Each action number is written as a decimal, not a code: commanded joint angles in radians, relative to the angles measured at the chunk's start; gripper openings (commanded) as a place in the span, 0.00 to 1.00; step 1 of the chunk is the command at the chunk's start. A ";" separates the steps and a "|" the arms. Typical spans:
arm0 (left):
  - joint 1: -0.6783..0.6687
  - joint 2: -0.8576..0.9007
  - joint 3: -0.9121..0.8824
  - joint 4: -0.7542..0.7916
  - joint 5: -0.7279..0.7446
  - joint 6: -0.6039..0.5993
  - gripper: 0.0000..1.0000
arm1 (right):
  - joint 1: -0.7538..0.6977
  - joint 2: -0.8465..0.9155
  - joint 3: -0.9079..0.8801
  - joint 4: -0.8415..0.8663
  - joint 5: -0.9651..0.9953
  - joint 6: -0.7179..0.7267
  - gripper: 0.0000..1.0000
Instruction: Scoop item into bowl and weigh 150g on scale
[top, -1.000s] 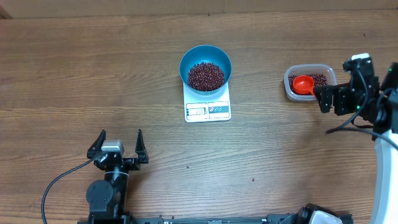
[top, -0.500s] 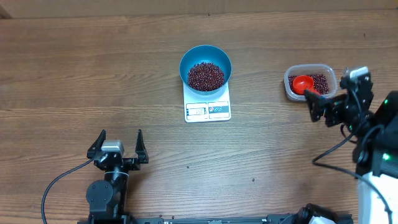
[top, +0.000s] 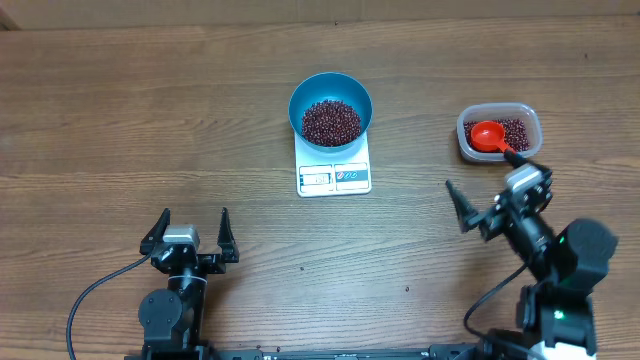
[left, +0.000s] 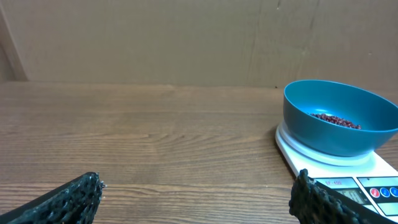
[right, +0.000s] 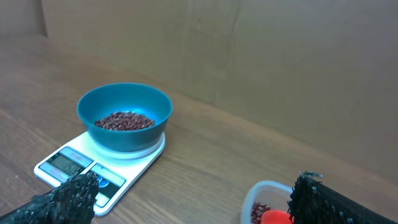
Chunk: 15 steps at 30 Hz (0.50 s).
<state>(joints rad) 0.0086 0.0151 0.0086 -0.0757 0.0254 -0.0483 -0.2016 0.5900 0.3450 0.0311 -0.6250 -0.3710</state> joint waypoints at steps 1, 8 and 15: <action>0.006 -0.011 -0.004 -0.002 -0.006 0.019 1.00 | 0.017 -0.068 -0.084 0.036 -0.005 0.037 1.00; 0.006 -0.011 -0.004 -0.002 -0.006 0.019 0.99 | 0.018 -0.261 -0.278 0.160 0.008 0.131 1.00; 0.006 -0.011 -0.004 -0.002 -0.006 0.019 1.00 | 0.028 -0.320 -0.337 0.145 0.160 0.237 1.00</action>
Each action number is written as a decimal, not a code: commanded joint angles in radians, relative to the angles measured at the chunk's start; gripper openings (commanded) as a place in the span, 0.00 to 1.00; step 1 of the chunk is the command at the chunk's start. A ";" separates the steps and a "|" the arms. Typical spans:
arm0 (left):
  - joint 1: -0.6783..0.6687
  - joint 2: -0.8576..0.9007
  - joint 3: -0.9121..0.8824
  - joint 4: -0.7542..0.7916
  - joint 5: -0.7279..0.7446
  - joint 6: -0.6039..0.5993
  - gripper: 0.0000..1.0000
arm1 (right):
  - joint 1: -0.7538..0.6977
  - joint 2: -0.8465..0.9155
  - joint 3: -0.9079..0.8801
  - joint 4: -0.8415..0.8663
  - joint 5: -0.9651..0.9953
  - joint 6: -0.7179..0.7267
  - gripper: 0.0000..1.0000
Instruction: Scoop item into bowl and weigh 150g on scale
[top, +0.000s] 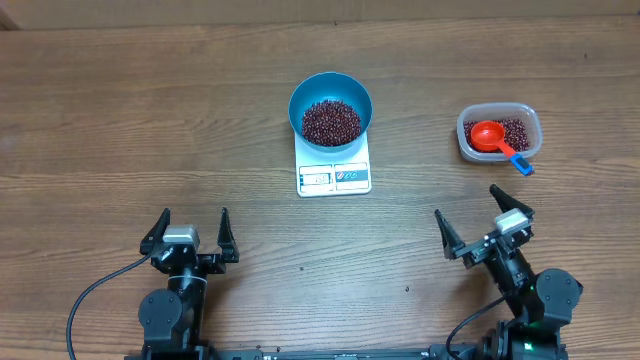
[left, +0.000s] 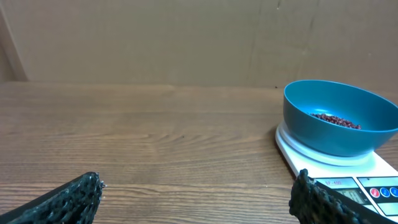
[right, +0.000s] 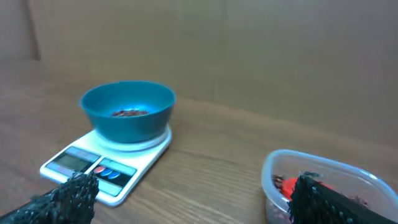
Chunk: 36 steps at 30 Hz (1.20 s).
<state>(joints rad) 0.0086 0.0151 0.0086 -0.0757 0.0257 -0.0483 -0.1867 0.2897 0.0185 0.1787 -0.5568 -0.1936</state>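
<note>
A blue bowl (top: 331, 108) holding dark red beans sits on the white scale (top: 334, 176) at the table's middle. At the right, a clear tub (top: 499, 133) of beans contains the red scoop (top: 490, 136) with its blue handle tip over the rim. My right gripper (top: 466, 222) is open and empty, low near the front right, well short of the tub. My left gripper (top: 194, 222) stands open and empty at the front left. The bowl (left: 339, 116) also shows in the left wrist view, and bowl (right: 128, 110) and tub (right: 329, 186) in the right wrist view.
Bare wooden table (top: 150, 110) stretches left of the scale. A cardboard wall (left: 186, 37) backs the table's far edge.
My right gripper has moved from just below the tub back toward the front edge and turned; it stays open. The scoop's handle now shows. The left arm is unchanged.
</note>
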 joint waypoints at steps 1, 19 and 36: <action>0.006 -0.011 -0.004 -0.002 -0.006 0.019 0.99 | 0.020 -0.021 -0.011 -0.011 0.116 0.060 1.00; 0.006 -0.011 -0.004 -0.002 -0.006 0.019 0.99 | 0.096 -0.263 -0.011 -0.249 0.392 0.142 1.00; 0.006 -0.011 -0.004 -0.002 -0.006 0.019 0.99 | 0.120 -0.288 -0.011 -0.253 0.436 0.167 1.00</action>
